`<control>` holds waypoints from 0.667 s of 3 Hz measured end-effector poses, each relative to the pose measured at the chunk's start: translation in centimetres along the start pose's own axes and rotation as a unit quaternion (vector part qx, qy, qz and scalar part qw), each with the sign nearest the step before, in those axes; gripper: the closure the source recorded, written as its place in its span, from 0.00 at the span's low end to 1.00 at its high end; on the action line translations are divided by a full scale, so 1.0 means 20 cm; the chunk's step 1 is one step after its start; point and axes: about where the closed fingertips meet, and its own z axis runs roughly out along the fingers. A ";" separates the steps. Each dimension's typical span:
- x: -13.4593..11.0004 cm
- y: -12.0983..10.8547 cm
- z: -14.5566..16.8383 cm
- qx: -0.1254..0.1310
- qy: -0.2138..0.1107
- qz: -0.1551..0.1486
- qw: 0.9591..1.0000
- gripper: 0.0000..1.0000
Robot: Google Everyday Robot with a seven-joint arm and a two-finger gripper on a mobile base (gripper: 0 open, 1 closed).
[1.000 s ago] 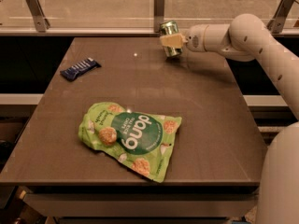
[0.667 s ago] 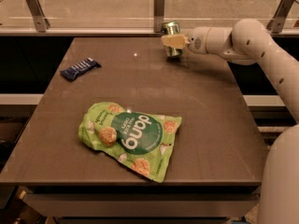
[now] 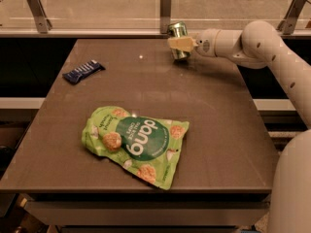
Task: Place green can upright
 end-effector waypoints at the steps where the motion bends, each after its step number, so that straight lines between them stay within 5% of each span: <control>1: -0.01 -0.02 0.01 0.000 0.003 0.001 1.000 1.00; 2: -0.06 0.02 0.09 0.018 0.049 -0.018 0.998 1.00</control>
Offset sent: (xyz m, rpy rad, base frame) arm 0.0179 0.0160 0.0295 -0.3234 0.0906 -0.0718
